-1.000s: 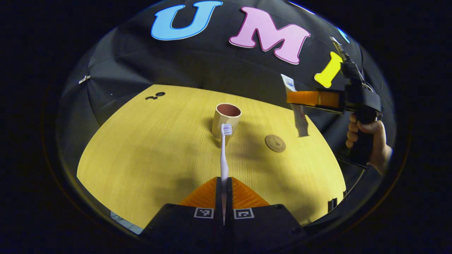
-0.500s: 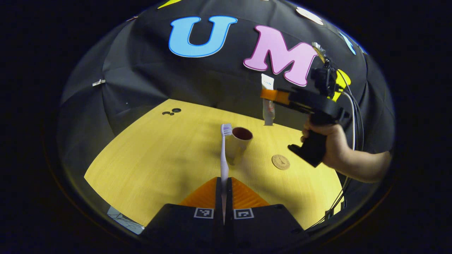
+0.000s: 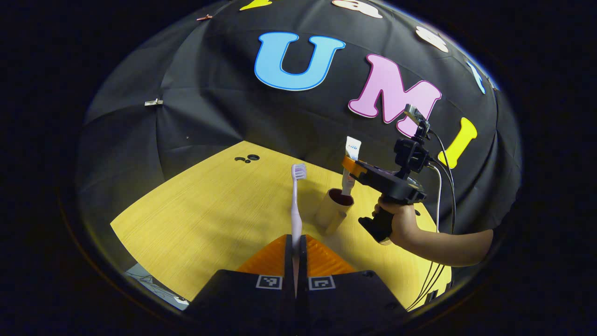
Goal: Put the toothbrush and toothpaste on the desktop into the cup, then pick up the cup and place it on the coaster on the desktop.
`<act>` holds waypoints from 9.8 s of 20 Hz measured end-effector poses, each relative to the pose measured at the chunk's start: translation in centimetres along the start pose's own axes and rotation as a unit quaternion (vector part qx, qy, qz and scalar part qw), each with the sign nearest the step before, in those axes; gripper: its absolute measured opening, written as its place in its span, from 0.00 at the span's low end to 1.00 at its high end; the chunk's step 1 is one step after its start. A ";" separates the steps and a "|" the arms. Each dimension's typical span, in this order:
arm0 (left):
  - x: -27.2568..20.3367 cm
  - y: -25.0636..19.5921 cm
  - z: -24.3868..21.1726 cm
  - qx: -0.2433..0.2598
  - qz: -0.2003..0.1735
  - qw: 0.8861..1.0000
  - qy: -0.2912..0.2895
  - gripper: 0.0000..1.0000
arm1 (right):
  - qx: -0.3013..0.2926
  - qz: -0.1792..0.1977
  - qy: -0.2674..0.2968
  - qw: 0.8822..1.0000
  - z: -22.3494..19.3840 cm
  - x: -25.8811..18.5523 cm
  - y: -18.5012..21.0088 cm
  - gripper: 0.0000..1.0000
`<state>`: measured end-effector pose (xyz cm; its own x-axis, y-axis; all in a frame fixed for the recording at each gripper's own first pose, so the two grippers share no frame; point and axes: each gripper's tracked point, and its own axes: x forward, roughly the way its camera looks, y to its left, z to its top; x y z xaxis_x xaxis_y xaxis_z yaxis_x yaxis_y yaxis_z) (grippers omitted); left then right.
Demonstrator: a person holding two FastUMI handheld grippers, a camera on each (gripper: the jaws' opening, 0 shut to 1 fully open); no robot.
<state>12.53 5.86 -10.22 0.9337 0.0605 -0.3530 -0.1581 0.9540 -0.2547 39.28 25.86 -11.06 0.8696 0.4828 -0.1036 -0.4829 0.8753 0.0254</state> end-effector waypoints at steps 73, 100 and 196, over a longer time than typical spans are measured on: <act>19.3 -8.2 6.4 0.114 -0.087 0.989 -0.036 0.97 | 0.010 -0.188 0.141 0.972 -6.6 -27.7 -21.4 0.99; 22.5 -10.7 -4.7 0.175 -0.014 0.923 0.343 0.98 | 0.128 -0.303 0.157 0.931 -11.7 -35.2 -27.6 0.99; -18.1 -7.3 1.1 0.136 -0.090 0.978 -0.132 0.98 | 0.043 -0.277 0.014 0.960 3.7 -54.5 -1.7 0.99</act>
<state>-2.89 -1.85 -0.96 0.9946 -0.0760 -0.0704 0.0741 0.9968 -0.0301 -6.89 -1.83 -1.76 0.9867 -0.0582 -0.1515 0.0650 0.9971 0.0398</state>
